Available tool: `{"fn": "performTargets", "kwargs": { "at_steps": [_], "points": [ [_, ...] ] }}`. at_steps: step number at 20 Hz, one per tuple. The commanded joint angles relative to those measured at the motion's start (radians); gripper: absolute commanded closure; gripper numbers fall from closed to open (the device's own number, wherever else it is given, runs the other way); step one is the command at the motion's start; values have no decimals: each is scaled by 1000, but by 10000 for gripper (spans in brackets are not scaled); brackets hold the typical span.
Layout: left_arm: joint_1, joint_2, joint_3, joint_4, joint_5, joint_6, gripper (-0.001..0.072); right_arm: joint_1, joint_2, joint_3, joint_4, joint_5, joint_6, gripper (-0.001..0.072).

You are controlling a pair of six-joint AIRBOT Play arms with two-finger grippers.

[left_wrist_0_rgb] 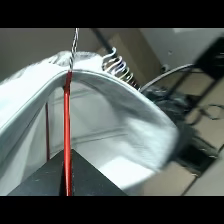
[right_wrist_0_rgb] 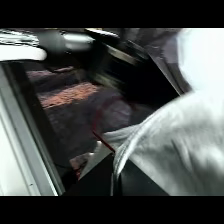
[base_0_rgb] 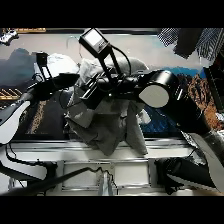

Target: Fold the clothes and pants, and hang the long-sleeved shirts on hangers.

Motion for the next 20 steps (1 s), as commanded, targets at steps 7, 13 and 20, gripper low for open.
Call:
{"fn": "performTargets", "kwargs": {
  "at_steps": [7,13,20],
  "points": [
    [48,-2,6,-32,-27,25,692,-23,4,0,58,52,6,678],
    [17,23,5,-9,-27,25,692,-25,120,29,-188,126,-129,233],
    [-72,49,5,105,-27,25,693,-161,205,105,-576,-29,-515,174]
  ]
}}
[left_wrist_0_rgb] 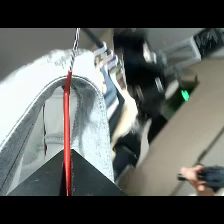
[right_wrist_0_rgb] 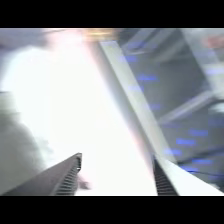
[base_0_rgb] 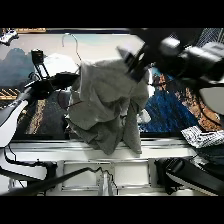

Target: Fold the clothes and pants, and hang the long-sleeved shirts on hangers.

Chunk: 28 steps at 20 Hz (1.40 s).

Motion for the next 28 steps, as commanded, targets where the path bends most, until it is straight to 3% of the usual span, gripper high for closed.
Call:
{"fn": "performTargets", "kwargs": {
  "at_steps": [1,2,3,5,7,11,15,16,18,20,22,24,28],
  "points": [
    [-46,7,0,49,-1,1,692,-60,6,18,-63,150,-43,120],
    [-52,7,0,49,-1,1,692,-60,-4,12,-22,289,-8,75],
    [-55,7,0,50,-1,0,692,-60,-11,-2,15,391,9,75],
    [-55,7,0,50,-1,0,692,-60,-21,-43,43,478,14,75],
    [-55,7,0,50,-1,-8,692,-61,-21,-96,35,438,13,75],
    [-55,7,0,55,-2,-8,692,-71,-28,-171,-6,213,13,75],
    [-55,7,0,53,-1,-11,692,-103,-93,-172,130,230,13,103],
    [-55,7,0,53,-1,-16,692,-103,-104,-172,146,232,13,215],
    [-55,7,0,53,-1,-16,690,-103,-110,-172,148,226,12,676],
    [-55,7,0,53,-1,-16,666,-103,-104,-172,137,225,12,678],
    [-54,7,0,48,-1,-19,254,-103,-96,-172,124,224,12,679],
    [-52,7,0,3,-1,-47,19,-103,-88,-172,121,224,12,680],
    [-13,5,0,-178,30,-44,8,-103,-71,-172,150,226,13,680]
  ]
}}
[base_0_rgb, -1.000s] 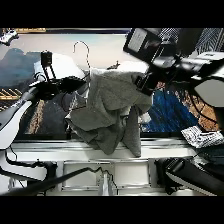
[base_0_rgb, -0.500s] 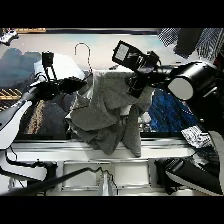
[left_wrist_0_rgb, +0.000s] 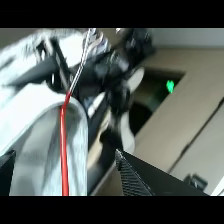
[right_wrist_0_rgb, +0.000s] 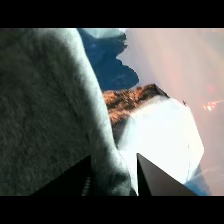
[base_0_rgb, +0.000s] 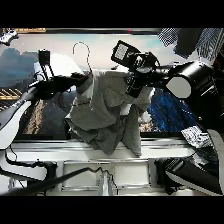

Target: Fold the clothes and pants, and hang the long-sleeved shirts on hangers.

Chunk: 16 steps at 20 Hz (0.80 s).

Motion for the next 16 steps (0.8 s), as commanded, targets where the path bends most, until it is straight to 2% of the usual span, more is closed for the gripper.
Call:
{"fn": "performTargets", "kwargs": {
  "at_steps": [1,6,9,10,11,12,13,14,16],
  "points": [
    [41,-2,0,-173,56,-5,9,-1,18,0,34,6,0,680],
    [100,-1,0,-436,134,-6,14,-1,35,0,114,5,0,681],
    [119,-1,0,-506,161,-6,40,-1,38,0,119,6,2,681],
    [131,-1,0,-509,190,-6,126,-1,39,0,119,6,18,681],
    [143,-1,0,-521,208,-6,315,-1,42,0,118,7,39,681],
    [156,2,0,-544,208,-2,570,-1,44,0,118,7,56,681],
    [171,10,0,-552,210,-1,660,-1,48,0,118,5,79,681],
    [188,26,0,-543,214,5,689,-1,51,0,118,2,107,681],
    [233,85,0,-464,278,5,691,-1,57,0,117,-14,162,681]
  ]
}}
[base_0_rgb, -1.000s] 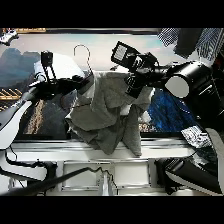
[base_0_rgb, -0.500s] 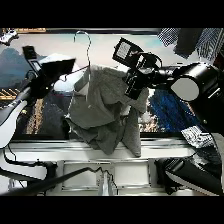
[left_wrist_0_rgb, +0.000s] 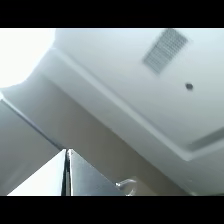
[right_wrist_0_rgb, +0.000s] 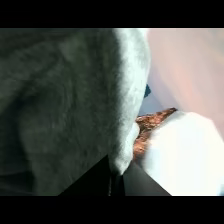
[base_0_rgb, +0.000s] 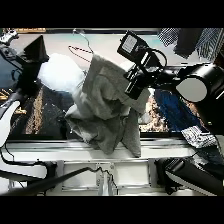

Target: Fold the clothes and pants, and hang the long-sleeved shirts on hangers.

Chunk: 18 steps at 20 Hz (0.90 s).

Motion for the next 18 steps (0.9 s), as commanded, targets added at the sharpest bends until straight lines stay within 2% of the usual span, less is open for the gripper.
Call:
{"fn": "performTargets", "kwargs": {
  "at_steps": [1,2,4,5,6,7,8,10,12,13,14,16,18],
  "points": [
    [73,92,0,126,116,5,691,0,8,0,8,-21,94,681],
    [95,145,0,256,170,-8,691,0,6,0,8,-30,100,681],
    [100,263,-1,608,304,-105,691,0,6,0,12,-52,116,681],
    [75,334,-9,838,420,-207,691,0,6,0,19,-58,116,681],
    [32,407,-37,1051,565,-359,690,0,6,0,33,-60,115,681],
    [-14,472,-78,1207,692,-509,689,0,7,0,42,-63,116,681],
    [-64,536,-134,1308,808,-623,658,0,8,0,56,-64,116,681],
    [-164,622,-246,1300,962,-692,360,0,8,0,66,-64,122,680],
    [-278,643,-314,1221,1059,-692,167,0,8,0,89,-64,123,680],
    [-333,634,-322,1214,1108,-690,112,0,8,0,103,-64,123,680],
    [-391,619,-322,1213,1173,-684,97,0,8,0,123,-64,124,680],
    [-481,584,-321,1213,1304,-685,96,0,8,0,161,-64,142,680],
    [-538,547,-320,1188,1356,-684,97,0,8,0,195,-64,142,680]
  ]
}}
